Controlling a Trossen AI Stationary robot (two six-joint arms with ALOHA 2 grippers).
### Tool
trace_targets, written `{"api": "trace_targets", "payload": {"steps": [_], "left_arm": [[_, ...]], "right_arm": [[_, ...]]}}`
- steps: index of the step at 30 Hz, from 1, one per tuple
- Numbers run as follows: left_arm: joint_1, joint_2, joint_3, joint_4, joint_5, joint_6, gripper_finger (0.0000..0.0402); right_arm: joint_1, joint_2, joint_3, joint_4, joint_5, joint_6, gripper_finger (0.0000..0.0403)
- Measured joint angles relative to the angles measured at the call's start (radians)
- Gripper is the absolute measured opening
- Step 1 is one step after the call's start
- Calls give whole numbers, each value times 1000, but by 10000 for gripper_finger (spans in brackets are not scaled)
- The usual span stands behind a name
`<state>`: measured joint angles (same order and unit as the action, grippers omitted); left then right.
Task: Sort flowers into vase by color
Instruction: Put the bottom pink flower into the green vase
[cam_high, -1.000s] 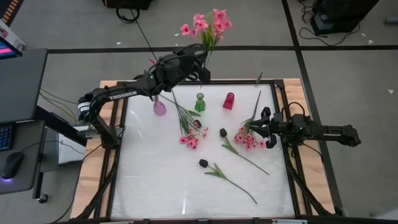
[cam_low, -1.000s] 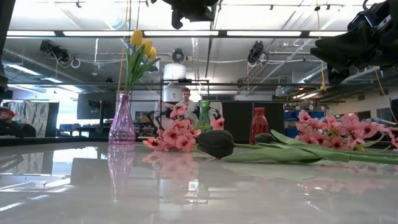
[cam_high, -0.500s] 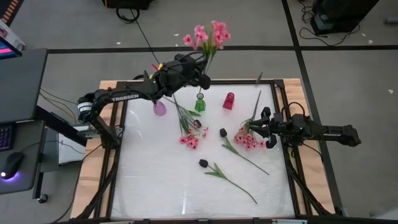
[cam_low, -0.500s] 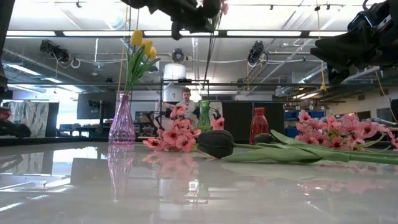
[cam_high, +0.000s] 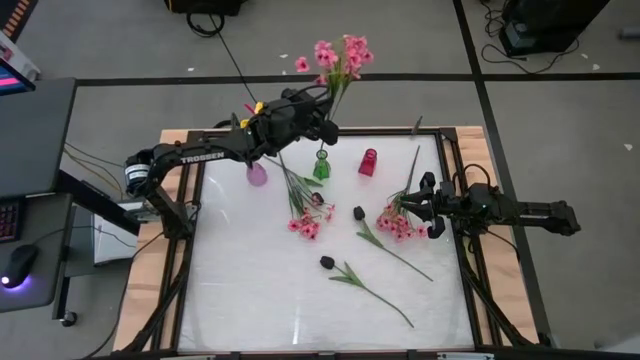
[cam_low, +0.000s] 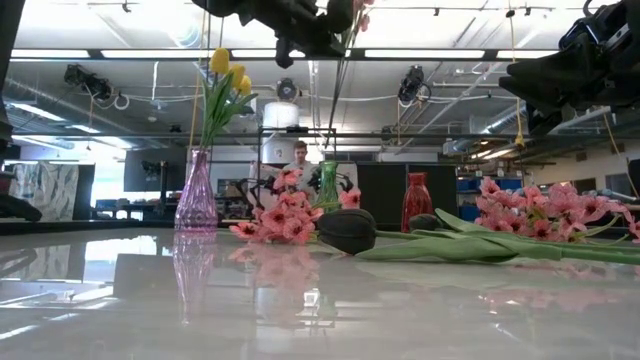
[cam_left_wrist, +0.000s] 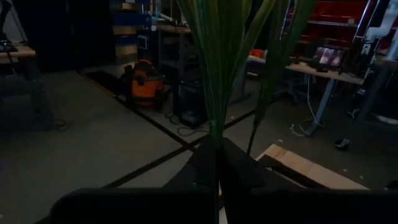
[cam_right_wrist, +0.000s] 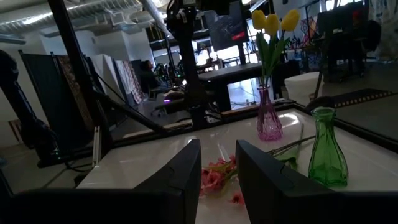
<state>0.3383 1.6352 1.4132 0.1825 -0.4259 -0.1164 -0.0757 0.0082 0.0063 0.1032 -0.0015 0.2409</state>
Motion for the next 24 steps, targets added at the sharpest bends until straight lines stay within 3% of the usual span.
{"api": "trace_targets", "payload": {"steps": [7, 24], "left_arm": [[-2, 2, -64, 31, 0, -6, 11], [2, -4, -64, 86, 11, 10, 11]], "right_arm": [[0, 0, 0, 0, 0, 0, 110], [0, 0, 0, 0, 0, 0, 110]]}}
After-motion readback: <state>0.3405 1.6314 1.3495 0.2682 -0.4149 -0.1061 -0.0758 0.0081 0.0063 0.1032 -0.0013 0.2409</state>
